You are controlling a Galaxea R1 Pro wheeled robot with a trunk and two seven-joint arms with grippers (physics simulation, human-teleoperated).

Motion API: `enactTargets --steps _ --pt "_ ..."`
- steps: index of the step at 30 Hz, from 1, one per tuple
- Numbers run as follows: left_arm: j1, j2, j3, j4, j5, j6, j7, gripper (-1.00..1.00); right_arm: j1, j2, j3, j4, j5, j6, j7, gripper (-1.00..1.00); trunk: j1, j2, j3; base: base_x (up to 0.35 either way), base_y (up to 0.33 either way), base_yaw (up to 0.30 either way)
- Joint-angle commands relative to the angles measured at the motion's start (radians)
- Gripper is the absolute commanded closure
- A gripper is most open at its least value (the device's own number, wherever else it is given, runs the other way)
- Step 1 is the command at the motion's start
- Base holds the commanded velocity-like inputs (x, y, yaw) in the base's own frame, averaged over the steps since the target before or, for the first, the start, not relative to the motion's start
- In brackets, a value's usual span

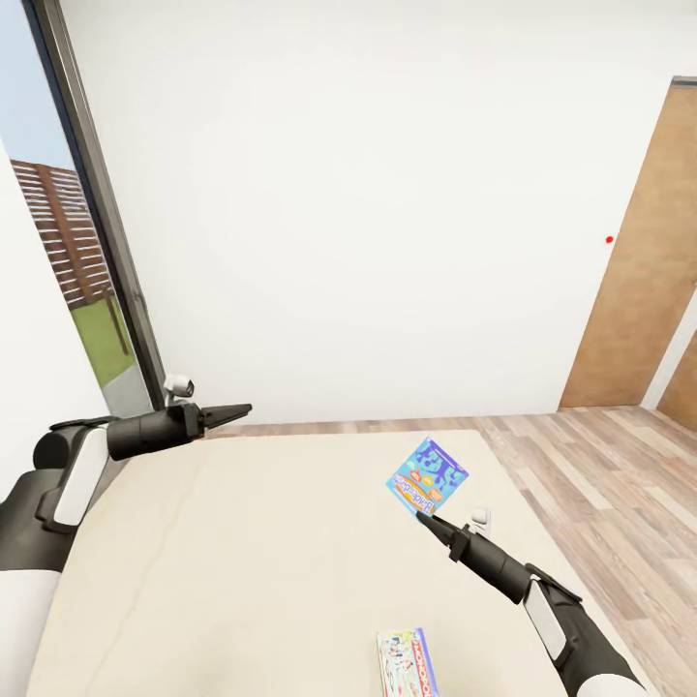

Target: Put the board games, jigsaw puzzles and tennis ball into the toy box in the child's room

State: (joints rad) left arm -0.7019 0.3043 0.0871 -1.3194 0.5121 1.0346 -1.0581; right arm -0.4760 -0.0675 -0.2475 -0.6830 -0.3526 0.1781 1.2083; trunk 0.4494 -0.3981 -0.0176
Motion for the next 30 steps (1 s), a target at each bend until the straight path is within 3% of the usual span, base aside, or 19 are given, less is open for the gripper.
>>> enactTargets --steps 1,23,30 --pt "-0.001 0.0 0.0 0.0 -0.001 0.004 -0.004 -1.0 -0.001 0.0 -0.001 0.0 -0.005 0.011 0.004 1.0 0.001 -0.002 -0.002 0.0 0.0 0.0" --pt "0.002 0.001 0.002 0.0 -0.001 0.003 -0.003 -1.0 -0.001 0.002 0.001 0.0 -0.005 0.009 0.004 1.0 0.001 -0.002 -0.002 0.0 0.0 0.0" --pt "0.002 0.0 0.002 0.0 -0.003 0.004 -0.002 -1.0 -0.001 0.002 0.002 0.0 -0.005 0.009 0.004 1.0 0.001 -0.002 -0.002 -0.001 -0.211 0.0"
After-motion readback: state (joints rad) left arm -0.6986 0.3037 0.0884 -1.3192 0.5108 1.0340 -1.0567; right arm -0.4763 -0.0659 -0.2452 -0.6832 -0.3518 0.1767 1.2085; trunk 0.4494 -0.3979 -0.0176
